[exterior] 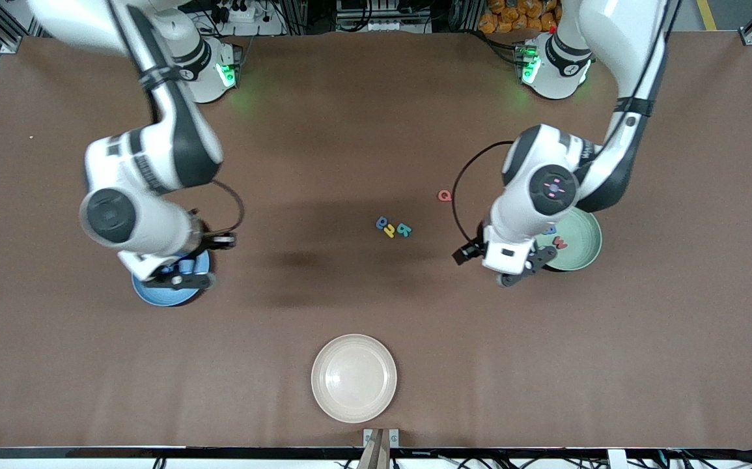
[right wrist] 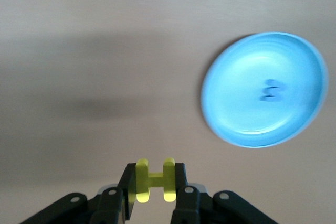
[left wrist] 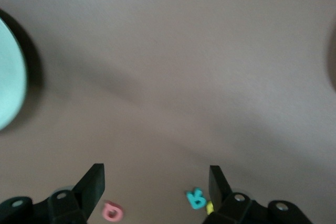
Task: Sort uppercase to blue plate, lowercase to green plate
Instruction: 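Place the yellow H on the blue plate with the right gripper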
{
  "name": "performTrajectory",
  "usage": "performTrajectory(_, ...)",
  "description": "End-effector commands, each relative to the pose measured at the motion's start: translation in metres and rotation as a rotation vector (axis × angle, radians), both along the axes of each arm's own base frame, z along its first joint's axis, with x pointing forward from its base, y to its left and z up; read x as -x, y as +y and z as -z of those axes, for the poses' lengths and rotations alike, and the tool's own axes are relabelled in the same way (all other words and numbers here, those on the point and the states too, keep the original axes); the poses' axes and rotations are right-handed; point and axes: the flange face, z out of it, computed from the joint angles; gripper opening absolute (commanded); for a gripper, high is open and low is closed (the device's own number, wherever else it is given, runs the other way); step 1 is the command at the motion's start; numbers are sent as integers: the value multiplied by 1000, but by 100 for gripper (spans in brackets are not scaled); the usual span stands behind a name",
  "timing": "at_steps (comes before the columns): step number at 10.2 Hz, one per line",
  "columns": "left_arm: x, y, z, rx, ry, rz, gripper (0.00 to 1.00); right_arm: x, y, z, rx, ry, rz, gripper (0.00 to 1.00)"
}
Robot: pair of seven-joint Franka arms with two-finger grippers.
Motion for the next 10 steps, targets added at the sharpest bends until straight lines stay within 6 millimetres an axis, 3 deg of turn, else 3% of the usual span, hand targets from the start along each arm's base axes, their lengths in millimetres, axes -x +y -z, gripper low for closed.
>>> performTrajectory(1, 11, -43, 22, 8, -35, -85, 88, -1, -63, 44, -46, 43, -35, 0)
performTrajectory(2, 16, -58, 35, 0, -58, -115, 88, -3, -87, 70, -68, 22, -65, 0)
performTrajectory(3, 22, -70, 47, -17, -81, -134, 88, 0, -95, 92, -68, 15, -62, 0)
performTrajectory(6, 36, -110, 70, -34, -102, -192, 87, -3, -115, 127, -60, 7, -37, 0)
performTrajectory(8, 44, -126, 81, -41, -94, -254, 87, -6, -119, 139, -55, -8, -30, 32)
performTrajectory(9, 45, -127, 81, -24, -75, -296, 88, -7, -123, 137, -56, -13, -21, 77)
performTrajectory(10, 45, -127, 81, -1, -50, -330, 88, -8, -123, 132, -57, -22, -21, 100)
